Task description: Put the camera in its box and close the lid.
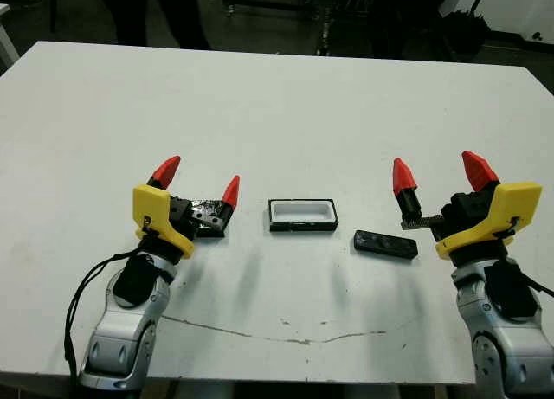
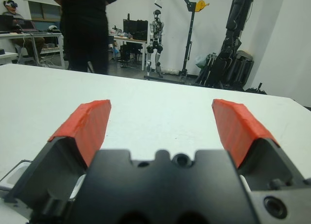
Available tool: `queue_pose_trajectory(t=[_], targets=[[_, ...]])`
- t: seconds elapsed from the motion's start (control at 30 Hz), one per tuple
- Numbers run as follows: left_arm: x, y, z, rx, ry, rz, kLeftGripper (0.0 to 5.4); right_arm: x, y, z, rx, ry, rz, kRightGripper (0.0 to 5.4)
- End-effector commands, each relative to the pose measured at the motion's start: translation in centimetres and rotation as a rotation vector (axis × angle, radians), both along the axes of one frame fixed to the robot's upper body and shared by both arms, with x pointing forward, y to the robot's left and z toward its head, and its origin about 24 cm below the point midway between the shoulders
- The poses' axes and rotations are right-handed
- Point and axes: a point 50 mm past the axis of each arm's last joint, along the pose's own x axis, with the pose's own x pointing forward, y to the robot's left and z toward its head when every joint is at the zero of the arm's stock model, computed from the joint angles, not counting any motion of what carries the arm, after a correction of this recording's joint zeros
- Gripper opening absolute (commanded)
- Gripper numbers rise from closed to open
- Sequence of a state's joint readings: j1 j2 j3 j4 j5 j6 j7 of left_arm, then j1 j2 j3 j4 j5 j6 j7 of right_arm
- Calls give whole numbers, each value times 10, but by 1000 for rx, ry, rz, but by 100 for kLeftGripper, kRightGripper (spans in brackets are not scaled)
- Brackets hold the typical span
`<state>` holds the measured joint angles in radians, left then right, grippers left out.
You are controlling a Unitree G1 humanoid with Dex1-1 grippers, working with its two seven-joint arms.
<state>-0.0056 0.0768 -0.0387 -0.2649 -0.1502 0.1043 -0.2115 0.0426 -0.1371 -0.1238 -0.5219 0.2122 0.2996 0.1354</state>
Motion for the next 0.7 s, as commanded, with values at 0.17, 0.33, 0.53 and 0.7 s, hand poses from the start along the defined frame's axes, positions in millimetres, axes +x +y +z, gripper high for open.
queue_pose_trajectory(t=[0.17,0.33,0.53,0.7], targets=[[1,2,-1,16,-1,10,540,2,-2,2,-20,8,4,538],[1,1,0,25,-5,8,540,8,-23,14,-108,19,87,538],[0,0,0,15,1,21,540,32,-70,59,-359,104,433,538],[0,-1,-2,19,9,22,540,51,-90,76,-454,292,677,538]])
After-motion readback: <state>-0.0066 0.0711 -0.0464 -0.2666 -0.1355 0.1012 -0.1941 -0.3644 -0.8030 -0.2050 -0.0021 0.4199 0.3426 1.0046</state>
